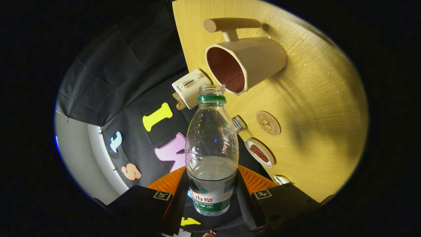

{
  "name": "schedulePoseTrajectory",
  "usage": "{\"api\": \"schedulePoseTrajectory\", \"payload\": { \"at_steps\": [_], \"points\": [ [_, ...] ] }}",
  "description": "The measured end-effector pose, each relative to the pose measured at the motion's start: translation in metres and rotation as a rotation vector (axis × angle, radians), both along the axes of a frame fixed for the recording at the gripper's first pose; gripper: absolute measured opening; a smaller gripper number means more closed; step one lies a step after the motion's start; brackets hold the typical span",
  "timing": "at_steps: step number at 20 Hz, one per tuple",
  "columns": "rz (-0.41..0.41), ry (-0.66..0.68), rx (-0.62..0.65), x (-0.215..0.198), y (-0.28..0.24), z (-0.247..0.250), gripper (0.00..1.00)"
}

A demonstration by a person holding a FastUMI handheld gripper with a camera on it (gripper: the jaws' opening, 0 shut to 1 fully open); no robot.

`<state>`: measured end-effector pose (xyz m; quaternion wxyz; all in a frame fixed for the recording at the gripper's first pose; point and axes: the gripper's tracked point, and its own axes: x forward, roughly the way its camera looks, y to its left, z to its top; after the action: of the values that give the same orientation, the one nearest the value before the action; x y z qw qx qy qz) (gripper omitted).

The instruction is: Take the bottle from table, then pour the juice into the cup, finally place the bottle on the coaster

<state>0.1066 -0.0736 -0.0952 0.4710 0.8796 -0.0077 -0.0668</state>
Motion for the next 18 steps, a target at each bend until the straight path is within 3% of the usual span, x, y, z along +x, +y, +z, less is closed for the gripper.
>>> {"api": "schedulePoseTrajectory", "payload": {
  "at_steps": [12, 18],
  "points": [
    [-0.010, -0.001, -0.004, 0.000, -0.012, 0.007, 0.74],
    [0.018, 0.005, -0.140, 0.000, -0.007, 0.004, 0.74]
  ]
}}
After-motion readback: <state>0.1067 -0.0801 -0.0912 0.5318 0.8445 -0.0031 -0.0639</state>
